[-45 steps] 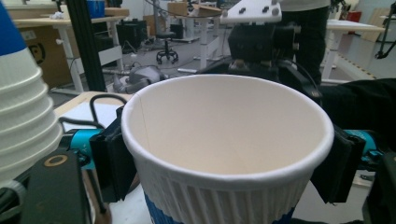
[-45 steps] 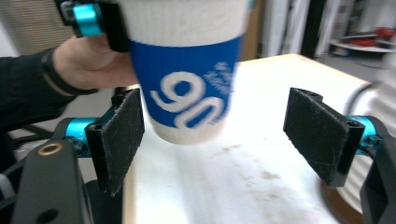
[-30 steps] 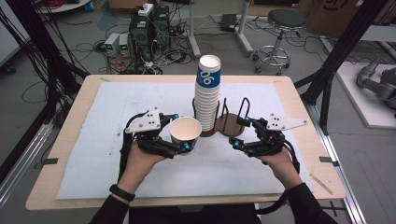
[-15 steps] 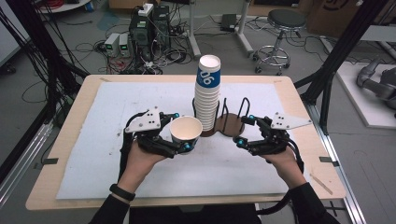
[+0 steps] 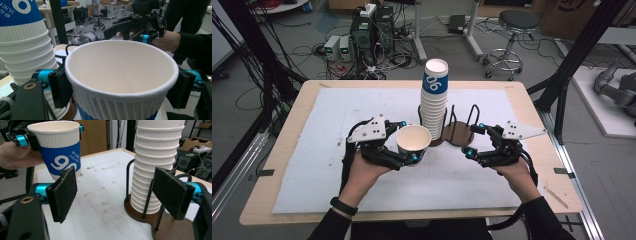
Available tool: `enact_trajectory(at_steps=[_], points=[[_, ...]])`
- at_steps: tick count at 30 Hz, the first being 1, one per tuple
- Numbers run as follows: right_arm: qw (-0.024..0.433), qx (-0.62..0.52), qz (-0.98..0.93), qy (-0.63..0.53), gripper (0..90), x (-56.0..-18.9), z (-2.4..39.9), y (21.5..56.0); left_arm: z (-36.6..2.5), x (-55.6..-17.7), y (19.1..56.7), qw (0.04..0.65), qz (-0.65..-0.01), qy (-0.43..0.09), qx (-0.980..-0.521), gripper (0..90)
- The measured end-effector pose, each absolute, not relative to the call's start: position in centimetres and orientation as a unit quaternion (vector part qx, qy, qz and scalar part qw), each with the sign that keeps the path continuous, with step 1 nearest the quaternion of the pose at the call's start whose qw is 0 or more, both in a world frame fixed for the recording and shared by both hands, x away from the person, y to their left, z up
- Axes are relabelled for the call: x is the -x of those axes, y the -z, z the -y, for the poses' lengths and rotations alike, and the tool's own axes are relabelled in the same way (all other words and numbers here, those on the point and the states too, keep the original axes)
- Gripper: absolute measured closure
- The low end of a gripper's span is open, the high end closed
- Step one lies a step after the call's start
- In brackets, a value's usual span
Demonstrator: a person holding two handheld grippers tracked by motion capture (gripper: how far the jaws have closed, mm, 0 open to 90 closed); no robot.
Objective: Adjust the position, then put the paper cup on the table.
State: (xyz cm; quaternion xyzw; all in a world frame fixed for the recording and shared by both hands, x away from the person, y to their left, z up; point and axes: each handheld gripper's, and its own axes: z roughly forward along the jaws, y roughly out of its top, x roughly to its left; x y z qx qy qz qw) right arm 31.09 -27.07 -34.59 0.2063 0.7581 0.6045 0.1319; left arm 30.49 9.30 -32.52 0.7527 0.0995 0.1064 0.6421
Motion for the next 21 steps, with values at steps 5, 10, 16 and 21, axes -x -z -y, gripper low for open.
enact_trajectory(at_steps=[5,10,16,21], points=[[0.134,-0.208,-0.756,-0.606,20.8,-31.2,27.3,34.5,-9.3,-30.4,32.3,0.644,-0.098,-0.106,-0.751,22.0],[0.133,-0.211,-0.754,-0.608,20.8,-31.2,27.5,34.4,-9.4,-30.1,32.1,0.647,-0.097,-0.107,-0.748,22.0],[0.138,-0.213,-0.754,-0.606,20.8,-31.5,27.6,34.4,-9.8,-29.8,31.8,0.646,-0.098,-0.113,-0.748,22.0],[0.145,-0.221,-0.752,-0.603,20.9,-31.5,27.7,34.3,-10.5,-29.7,31.5,0.658,-0.108,-0.111,-0.737,22.0]])
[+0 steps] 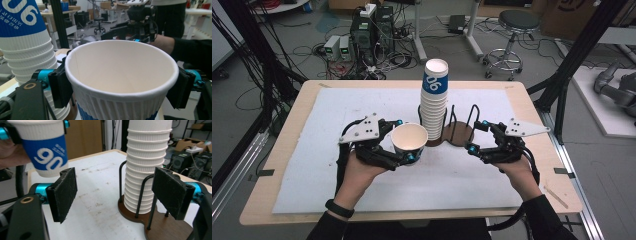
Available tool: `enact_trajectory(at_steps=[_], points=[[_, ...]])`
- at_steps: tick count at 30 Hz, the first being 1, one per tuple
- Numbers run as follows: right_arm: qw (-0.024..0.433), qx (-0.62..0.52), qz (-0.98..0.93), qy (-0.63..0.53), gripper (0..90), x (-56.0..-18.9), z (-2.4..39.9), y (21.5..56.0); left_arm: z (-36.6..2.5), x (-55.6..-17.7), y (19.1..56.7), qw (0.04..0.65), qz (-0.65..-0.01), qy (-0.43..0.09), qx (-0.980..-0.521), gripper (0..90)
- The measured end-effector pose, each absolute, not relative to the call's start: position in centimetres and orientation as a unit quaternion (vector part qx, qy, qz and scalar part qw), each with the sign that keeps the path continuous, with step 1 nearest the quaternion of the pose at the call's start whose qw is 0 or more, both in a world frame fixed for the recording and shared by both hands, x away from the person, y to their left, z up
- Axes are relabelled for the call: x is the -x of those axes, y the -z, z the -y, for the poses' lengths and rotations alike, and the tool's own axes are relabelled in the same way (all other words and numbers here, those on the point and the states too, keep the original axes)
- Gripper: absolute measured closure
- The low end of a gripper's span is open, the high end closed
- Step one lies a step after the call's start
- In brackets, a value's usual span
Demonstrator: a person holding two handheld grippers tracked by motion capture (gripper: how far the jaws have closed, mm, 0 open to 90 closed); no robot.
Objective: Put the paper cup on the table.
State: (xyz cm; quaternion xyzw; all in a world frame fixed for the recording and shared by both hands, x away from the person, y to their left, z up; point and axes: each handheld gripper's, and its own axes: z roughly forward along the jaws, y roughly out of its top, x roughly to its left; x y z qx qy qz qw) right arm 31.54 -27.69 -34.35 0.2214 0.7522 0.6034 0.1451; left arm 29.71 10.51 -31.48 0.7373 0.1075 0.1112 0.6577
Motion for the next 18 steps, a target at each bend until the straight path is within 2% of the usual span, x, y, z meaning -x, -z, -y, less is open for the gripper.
enact_trajectory(at_steps=[18], points=[[0.152,-0.249,-0.742,-0.603,20.9,-31.7,29.0,34.4,-14.0,-30.8,31.2,0.646,-0.153,-0.170,-0.729,21.9]])
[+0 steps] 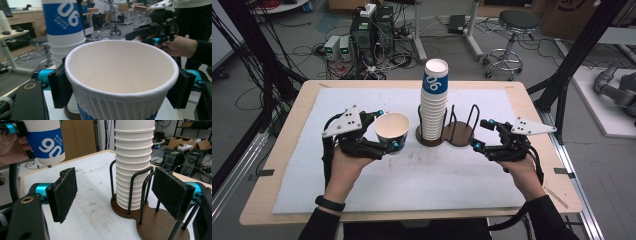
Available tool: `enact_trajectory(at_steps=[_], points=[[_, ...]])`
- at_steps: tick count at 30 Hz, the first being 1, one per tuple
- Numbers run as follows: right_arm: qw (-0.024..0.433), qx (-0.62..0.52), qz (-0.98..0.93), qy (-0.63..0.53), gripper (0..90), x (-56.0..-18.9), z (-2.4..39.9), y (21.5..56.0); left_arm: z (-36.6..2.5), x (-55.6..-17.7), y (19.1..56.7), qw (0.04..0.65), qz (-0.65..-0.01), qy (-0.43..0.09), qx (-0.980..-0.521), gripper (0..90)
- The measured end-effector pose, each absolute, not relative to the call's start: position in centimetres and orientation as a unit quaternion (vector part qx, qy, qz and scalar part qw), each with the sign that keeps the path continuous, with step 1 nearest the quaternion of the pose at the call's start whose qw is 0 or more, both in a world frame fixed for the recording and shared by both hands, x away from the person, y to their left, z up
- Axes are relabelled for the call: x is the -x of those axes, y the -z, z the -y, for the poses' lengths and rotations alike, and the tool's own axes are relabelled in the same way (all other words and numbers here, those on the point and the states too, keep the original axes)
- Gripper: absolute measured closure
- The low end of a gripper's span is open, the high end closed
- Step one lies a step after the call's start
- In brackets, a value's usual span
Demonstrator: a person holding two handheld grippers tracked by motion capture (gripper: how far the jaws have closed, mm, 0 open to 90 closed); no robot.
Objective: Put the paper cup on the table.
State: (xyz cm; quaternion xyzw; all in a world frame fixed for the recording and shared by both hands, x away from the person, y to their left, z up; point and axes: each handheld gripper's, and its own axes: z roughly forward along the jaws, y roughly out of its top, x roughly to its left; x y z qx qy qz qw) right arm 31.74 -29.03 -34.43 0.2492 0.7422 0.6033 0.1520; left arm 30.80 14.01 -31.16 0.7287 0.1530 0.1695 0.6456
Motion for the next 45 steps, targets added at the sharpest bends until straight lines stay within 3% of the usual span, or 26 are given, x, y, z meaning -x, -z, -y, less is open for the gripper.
enact_trajectory(at_steps=[23,45], points=[[0.157,-0.261,-0.740,-0.600,20.9,-31.9,29.7,34.7,-19.3,-33.7,33.5,0.612,-0.263,-0.275,-0.693,21.7],[0.156,-0.264,-0.739,-0.600,20.9,-32.0,29.9,34.8,-21.4,-37.0,37.1,0.581,-0.334,-0.315,-0.672,21.8]])
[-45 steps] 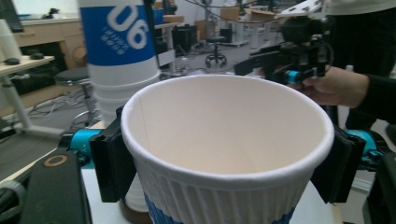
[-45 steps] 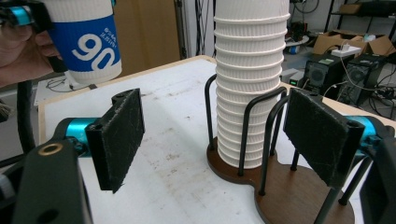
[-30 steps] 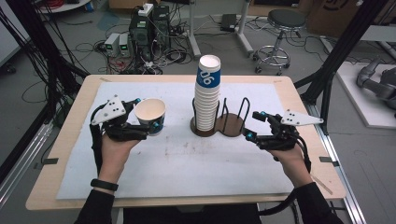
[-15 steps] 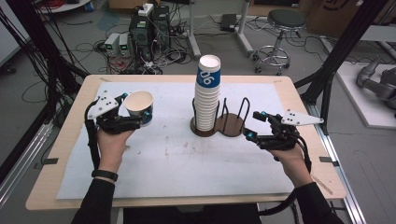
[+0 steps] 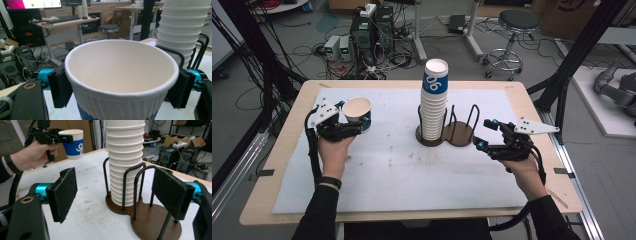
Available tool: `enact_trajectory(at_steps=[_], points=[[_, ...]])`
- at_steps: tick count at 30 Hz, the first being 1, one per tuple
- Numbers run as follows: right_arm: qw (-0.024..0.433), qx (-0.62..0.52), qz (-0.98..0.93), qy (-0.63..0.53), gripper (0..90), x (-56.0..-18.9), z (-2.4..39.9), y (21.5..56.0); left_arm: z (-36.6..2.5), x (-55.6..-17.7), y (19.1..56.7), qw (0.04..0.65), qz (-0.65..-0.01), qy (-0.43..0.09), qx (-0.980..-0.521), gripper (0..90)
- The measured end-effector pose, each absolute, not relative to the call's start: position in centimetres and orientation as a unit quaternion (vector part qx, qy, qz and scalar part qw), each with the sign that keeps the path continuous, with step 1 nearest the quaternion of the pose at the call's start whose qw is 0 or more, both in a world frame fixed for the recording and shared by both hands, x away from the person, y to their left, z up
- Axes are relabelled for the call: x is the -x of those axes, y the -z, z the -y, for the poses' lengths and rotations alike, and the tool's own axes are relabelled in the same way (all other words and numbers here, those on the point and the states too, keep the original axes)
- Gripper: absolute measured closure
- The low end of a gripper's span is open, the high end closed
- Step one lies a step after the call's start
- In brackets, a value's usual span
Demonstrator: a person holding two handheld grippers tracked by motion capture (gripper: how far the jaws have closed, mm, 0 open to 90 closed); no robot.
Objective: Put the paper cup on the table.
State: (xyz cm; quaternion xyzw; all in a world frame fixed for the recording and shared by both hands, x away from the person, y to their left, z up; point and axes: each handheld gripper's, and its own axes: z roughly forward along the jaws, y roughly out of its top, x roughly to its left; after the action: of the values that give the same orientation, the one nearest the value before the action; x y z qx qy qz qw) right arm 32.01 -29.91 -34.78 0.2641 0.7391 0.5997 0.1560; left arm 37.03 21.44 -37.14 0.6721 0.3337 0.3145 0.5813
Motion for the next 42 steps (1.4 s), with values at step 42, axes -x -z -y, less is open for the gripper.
enact_trajectory(at_steps=[42], points=[[0.153,-0.269,-0.738,-0.599,20.9,-32.1,30.1,35.0,-22.7,-41.0,43.5,0.520,-0.415,-0.299,-0.684,19.7]])
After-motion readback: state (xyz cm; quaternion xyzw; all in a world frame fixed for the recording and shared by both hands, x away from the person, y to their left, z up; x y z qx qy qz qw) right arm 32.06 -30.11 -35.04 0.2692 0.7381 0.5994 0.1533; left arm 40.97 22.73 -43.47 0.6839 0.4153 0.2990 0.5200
